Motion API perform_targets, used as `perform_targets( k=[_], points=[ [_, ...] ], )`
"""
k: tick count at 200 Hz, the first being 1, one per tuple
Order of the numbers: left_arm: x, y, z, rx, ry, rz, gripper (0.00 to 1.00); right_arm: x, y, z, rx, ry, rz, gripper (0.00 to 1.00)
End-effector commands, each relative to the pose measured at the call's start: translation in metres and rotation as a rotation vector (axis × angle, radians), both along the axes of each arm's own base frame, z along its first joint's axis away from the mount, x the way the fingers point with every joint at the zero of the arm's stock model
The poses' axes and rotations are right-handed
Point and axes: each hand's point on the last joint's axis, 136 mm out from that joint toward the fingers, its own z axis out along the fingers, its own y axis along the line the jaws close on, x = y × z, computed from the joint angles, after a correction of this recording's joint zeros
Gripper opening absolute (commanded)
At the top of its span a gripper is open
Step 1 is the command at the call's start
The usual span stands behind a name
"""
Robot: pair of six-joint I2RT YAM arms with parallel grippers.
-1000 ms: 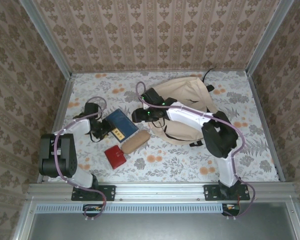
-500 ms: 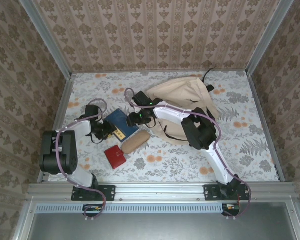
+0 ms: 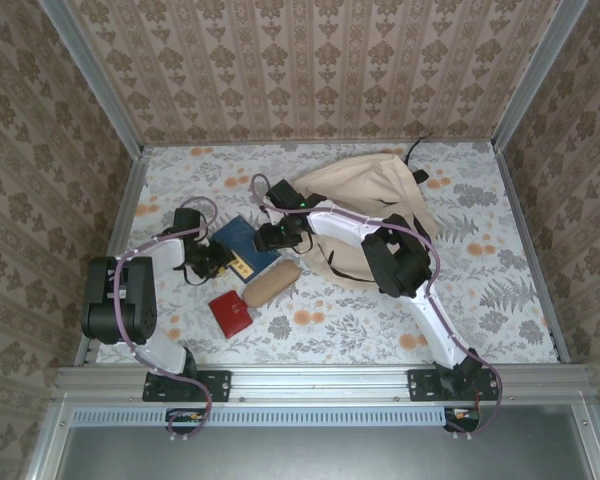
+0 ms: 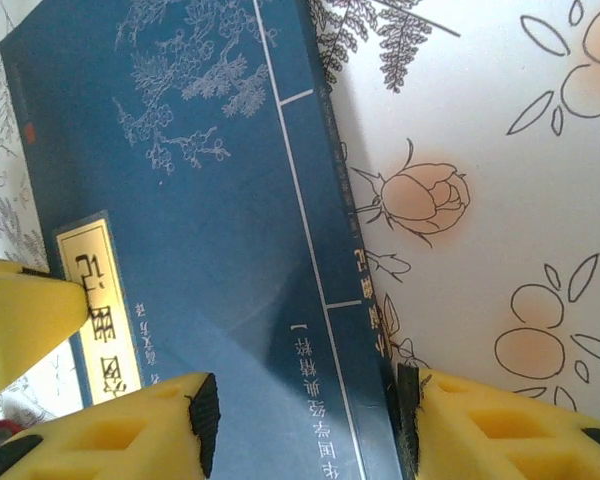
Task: Pack the student bag
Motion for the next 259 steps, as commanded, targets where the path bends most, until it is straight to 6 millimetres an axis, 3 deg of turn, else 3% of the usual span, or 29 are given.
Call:
perform_targets(
  k=[1,52,107,129,174,209,259],
  points=[
    [-0.002,-0.03,-0.014,-0.071,0.022,-0.068,0.26,-0.029,0.021,0.012,0.1,0.115,0.088,0.53],
    [0.0,-0.036,-0.012,-0.075,0.007,-0.069,0.24,-0.026,0.032,0.074,0.245,0.099,0.085,0.48],
    [-0.001,-0.031,-0.009,-0.048,-0.006,-0.058,0.23,-0.026,0.029,0.109,0.319,0.079,0.049,0.43],
    [0.0,-0.032,-0.008,-0.051,-0.008,-0.059,0.23,-0.028,0.028,0.107,0.318,0.096,0.047,0.42],
    [0.001,-0.034,-0.008,-0.061,-0.012,-0.061,0.23,-0.035,0.034,0.085,0.316,0.191,-0.002,0.42],
    [0.002,-0.034,-0.007,-0.063,-0.015,-0.061,0.23,-0.029,0.022,0.067,0.226,0.191,-0.087,0.46],
    [0.002,-0.035,-0.005,-0.067,-0.019,-0.064,0.23,-0.026,0.018,0.066,0.189,0.161,-0.094,0.41]
  ],
)
